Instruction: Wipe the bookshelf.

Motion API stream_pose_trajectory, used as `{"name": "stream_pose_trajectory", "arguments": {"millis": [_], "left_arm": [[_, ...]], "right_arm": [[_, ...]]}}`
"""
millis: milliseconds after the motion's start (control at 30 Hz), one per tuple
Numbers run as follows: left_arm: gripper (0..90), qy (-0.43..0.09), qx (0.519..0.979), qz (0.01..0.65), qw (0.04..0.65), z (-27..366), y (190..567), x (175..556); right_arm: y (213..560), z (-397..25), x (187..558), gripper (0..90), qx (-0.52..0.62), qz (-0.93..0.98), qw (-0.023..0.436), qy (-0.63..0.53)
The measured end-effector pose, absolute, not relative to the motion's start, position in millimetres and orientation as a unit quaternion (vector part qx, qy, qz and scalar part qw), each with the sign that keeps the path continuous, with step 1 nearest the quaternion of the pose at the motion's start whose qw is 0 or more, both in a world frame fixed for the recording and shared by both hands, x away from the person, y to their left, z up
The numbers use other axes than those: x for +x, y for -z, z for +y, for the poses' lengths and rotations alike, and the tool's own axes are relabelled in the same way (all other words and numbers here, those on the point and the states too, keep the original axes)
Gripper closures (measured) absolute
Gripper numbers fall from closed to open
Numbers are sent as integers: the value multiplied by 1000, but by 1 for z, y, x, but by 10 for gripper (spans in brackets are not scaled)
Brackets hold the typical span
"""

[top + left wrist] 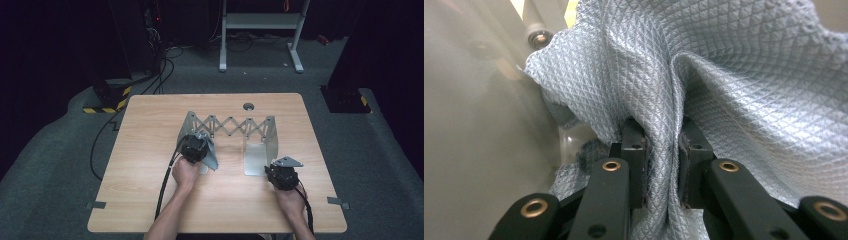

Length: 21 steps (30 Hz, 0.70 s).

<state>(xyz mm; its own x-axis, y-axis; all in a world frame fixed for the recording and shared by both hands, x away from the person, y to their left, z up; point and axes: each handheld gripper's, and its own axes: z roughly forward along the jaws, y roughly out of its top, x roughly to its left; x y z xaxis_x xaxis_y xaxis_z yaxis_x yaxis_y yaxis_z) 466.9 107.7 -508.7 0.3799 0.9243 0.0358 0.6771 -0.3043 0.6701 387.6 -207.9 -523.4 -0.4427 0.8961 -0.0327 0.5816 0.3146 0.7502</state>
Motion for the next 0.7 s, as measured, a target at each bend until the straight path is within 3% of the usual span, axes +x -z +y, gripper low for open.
{"name": "stream_pose_trajectory", "arguments": {"millis": [433,700], "left_arm": [[792,-183,769,516,329,100,505,471],[792,-194,763,509,348,102,491,468]], "right_arm": [[523,-208,387,756,475,778,231,-341],[523,-208,387,756,475,778,231,-341]]}}
